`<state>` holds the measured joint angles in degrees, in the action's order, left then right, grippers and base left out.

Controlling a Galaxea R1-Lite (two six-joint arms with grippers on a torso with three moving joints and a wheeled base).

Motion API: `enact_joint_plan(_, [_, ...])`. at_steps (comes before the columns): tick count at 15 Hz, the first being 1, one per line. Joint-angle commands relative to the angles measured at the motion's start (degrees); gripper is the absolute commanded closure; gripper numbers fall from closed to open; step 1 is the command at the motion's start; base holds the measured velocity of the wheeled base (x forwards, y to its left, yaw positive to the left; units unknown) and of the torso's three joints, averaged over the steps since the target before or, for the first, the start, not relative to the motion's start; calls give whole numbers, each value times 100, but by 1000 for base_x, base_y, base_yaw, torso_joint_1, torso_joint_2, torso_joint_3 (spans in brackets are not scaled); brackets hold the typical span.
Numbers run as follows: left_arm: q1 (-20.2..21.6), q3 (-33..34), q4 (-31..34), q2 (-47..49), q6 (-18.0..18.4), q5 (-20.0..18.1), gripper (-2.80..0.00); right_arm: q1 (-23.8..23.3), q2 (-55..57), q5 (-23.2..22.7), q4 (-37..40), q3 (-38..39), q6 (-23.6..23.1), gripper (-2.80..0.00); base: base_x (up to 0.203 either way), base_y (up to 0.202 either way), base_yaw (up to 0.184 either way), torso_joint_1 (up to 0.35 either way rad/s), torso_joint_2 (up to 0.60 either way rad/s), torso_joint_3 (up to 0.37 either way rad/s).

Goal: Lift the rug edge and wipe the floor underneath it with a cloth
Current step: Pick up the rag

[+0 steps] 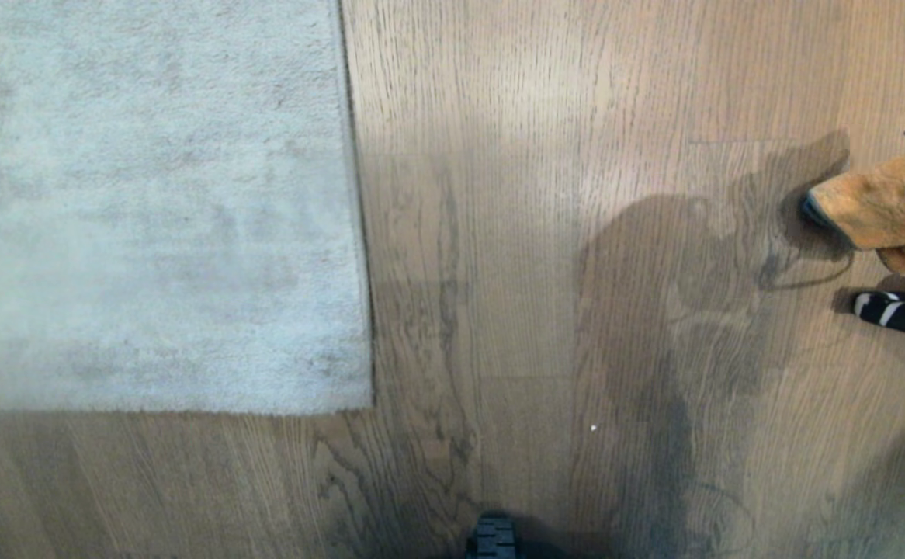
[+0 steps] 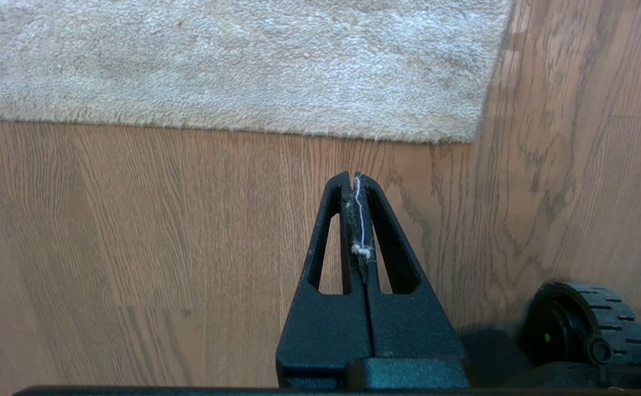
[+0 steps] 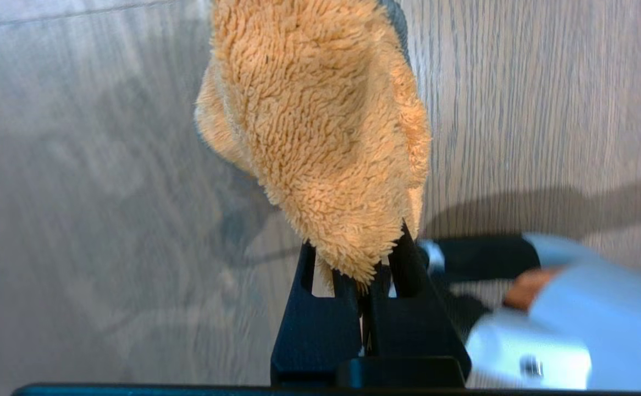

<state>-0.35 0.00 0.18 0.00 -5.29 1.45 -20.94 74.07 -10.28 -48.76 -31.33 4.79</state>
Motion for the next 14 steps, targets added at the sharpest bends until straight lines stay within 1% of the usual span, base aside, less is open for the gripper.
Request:
enact_joint_plan(1, [0, 0, -1, 0, -7, 4, 0, 10, -680, -71, 18, 363, 7, 0, 0, 0, 0, 0, 0, 0])
enact_joint_plan(4, [0, 0, -1, 0, -7, 4, 0, 25, -1562, -457, 483, 691, -13, 0, 0, 0, 0, 0, 0, 0])
enact_joint_plan(7, [0, 0, -1, 0, -7, 4, 0, 69, -2418, -572, 1303, 905, -42, 0, 0, 0, 0, 0, 0, 0])
enact_joint_plan(8, [0, 0, -1, 0, -7, 4, 0, 172, -2646, -561, 1545, 962, -87, 0, 0, 0, 0, 0, 0, 0])
enact_joint_plan(9, [0, 0, -1, 0, -7, 4, 0, 392, -2854, -493, 1731, 1019, -173, 0, 0, 0, 0, 0, 0, 0])
enact_joint_plan(12, [0, 0, -1, 0, -7, 4, 0, 1065, -3431, -174, 2141, 1299, -733, 0, 0, 0, 0, 0, 0, 0])
enact_joint_plan(14, [0, 0, -1, 0, -7, 4, 0, 1242, -3743, 14, 2391, 1541, -918, 0, 0, 0, 0, 0, 0, 0])
